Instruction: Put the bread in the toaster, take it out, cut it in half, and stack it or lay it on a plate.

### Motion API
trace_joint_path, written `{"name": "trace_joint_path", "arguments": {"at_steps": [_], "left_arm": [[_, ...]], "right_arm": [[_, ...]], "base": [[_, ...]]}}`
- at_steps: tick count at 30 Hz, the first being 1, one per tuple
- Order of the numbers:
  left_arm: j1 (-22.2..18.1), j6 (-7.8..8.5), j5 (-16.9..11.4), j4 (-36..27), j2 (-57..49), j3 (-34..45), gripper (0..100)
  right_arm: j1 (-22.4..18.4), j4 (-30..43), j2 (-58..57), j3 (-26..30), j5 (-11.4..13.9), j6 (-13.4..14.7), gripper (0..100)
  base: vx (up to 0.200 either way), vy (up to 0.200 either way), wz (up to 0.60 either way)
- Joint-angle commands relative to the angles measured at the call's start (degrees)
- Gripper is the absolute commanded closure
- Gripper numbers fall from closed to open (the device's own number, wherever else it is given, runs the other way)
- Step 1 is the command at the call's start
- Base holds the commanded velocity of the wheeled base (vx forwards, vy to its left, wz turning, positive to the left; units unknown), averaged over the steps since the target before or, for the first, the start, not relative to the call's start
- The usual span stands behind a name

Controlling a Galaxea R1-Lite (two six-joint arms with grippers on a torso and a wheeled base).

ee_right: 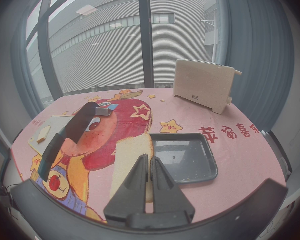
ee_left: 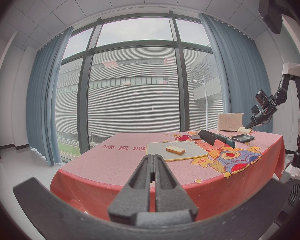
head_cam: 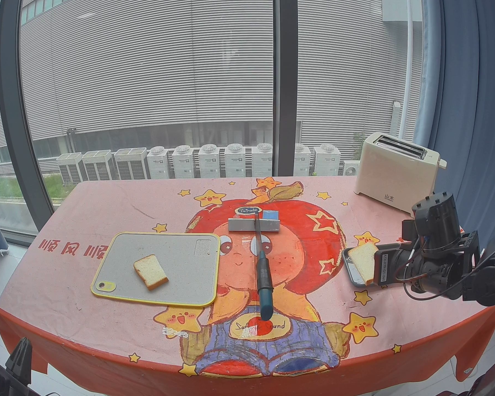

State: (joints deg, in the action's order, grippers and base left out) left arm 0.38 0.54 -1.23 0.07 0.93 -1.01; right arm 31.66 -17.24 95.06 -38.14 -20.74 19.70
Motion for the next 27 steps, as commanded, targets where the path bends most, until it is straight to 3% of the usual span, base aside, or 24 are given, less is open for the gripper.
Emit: {"name": "trace_joint_path", "arguments": {"at_steps": [1, 18, 27], "left_arm": [[-0.03, -0.01, 0.0, 0.01, -0.93, 1.01, 100], [-0.03, 0.08, 0.0, 0.01, -0.93, 1.01, 100], [-0.03, 0.08, 0.0, 0.01, -0.93, 1.01, 100]], "right_arm": [[-0.9, 0.01, 1.62, -0.26, -0.71, 0.08, 100], [-4.06, -0.08, 4.34, -0.62, -3.79, -0.28, 100], [-5.91, -6.32, 7.68, -0.26, -6.33, -0.63, 100]], "base": [[0.0, 0.0, 0.0], [0.0, 0.0, 0.0], [0.0, 0.0, 0.0]]}}
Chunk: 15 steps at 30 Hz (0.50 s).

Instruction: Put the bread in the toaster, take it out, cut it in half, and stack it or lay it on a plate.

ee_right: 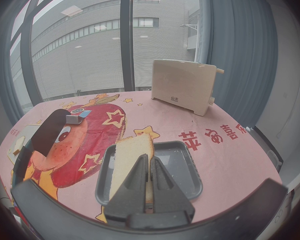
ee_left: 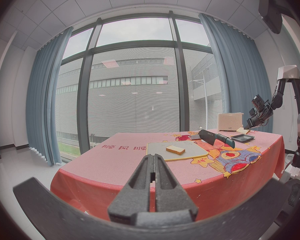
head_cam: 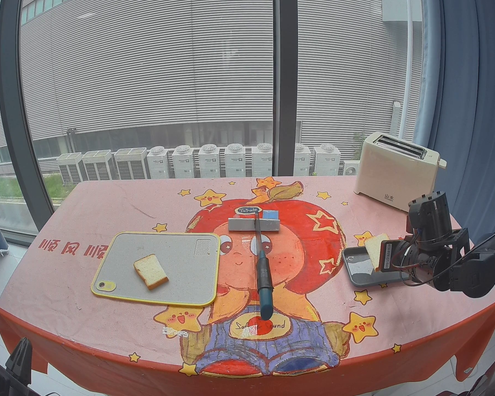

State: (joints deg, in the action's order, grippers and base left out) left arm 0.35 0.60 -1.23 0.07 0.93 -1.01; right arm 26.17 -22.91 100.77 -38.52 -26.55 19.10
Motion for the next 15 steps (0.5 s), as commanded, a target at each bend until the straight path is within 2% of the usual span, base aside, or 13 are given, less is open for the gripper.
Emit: {"name": "trace_joint_path", "arguments": {"at_steps": [1, 15], "left_arm": [[0.0, 0.02, 0.0, 0.01, -0.93, 1.01, 100], [0.0, -0.07, 0.0, 0.01, -0.93, 1.01, 100]], "right_arm": [[-0.42, -1.88, 2.77, 0.29, -1.57, -0.21, 100], [-0.25, -2.23, 3.65, 0.82, -2.1, -0.38, 100]], "base": [[0.0, 0.0, 0.0], [0.0, 0.0, 0.0]]}}
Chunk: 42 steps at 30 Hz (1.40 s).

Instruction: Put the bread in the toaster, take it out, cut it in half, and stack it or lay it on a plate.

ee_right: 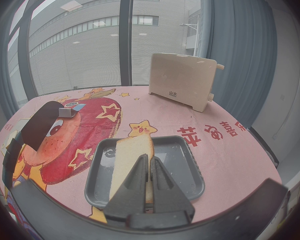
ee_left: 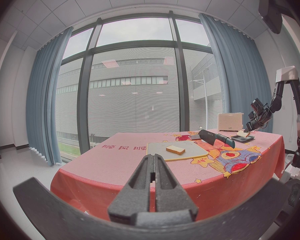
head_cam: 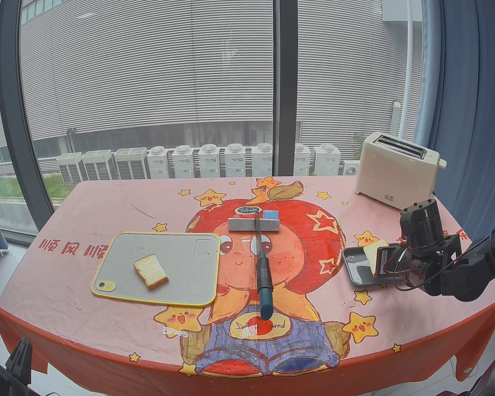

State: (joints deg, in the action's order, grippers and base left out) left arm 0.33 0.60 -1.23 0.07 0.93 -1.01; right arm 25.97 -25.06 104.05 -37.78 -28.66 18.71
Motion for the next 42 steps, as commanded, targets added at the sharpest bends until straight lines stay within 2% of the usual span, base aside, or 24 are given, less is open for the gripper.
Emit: {"name": "trace_joint_path", "arguments": {"at_steps": [1, 42], "left_arm": [[0.02, 0.02, 0.0, 0.01, -0.93, 1.01, 100], [0.02, 0.02, -0.09, 0.01, -0.93, 1.01, 100]], "right_arm": [[-0.13, -0.16, 0.63, -0.01, 0.01, -0.08, 100], [-0.92, -1.65, 2.39, 0.07, 0.01, -1.05, 100]], "base": [[0.0, 0.0, 0.0], [0.0, 0.0, 0.0]]}}
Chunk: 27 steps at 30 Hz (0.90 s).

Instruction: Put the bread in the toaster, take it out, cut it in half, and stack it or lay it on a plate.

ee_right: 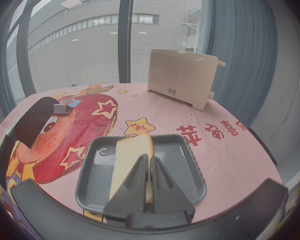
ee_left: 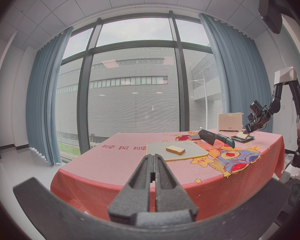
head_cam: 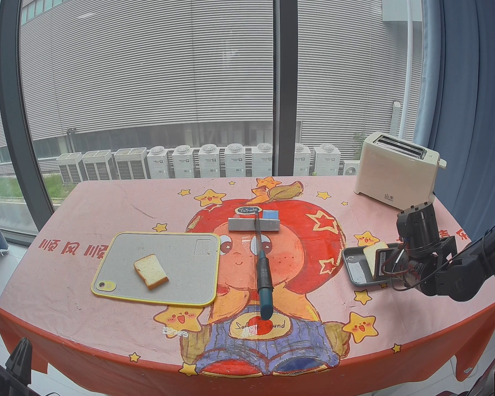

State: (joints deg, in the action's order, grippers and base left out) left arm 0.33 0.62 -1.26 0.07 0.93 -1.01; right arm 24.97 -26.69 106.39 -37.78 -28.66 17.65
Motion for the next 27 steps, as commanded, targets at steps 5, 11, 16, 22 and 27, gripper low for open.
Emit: {"name": "trace_joint_path", "arguments": {"at_steps": [5, 11, 16, 22, 27], "left_arm": [[0.02, -0.01, -0.06, 0.01, -0.93, 1.01, 100], [0.02, -0.01, 0.03, 0.01, -0.93, 1.01, 100], [0.02, -0.01, 0.03, 0.01, -0.93, 1.01, 100], [0.02, -0.01, 0.03, 0.01, -0.93, 1.01, 100], [0.02, -0.01, 0.03, 0.01, -0.93, 1.01, 100]], "right_arm": [[0.08, -0.03, 0.05, 0.07, 0.01, 0.01, 100], [0.35, -0.03, 0.05, 0.07, 0.01, 0.1, 100], [0.61, -0.12, -0.13, 0.16, -0.08, 0.1, 0], [0.61, -0.12, -0.57, 0.07, 0.01, 0.19, 0], [0.7, -0.12, -0.83, 0.07, 0.01, 0.19, 0]], "base": [[0.0, 0.0, 0.0], [0.0, 0.0, 0.0], [0.0, 0.0, 0.0], [0.0, 0.0, 0.0], [0.0, 0.0, 0.0]]}}
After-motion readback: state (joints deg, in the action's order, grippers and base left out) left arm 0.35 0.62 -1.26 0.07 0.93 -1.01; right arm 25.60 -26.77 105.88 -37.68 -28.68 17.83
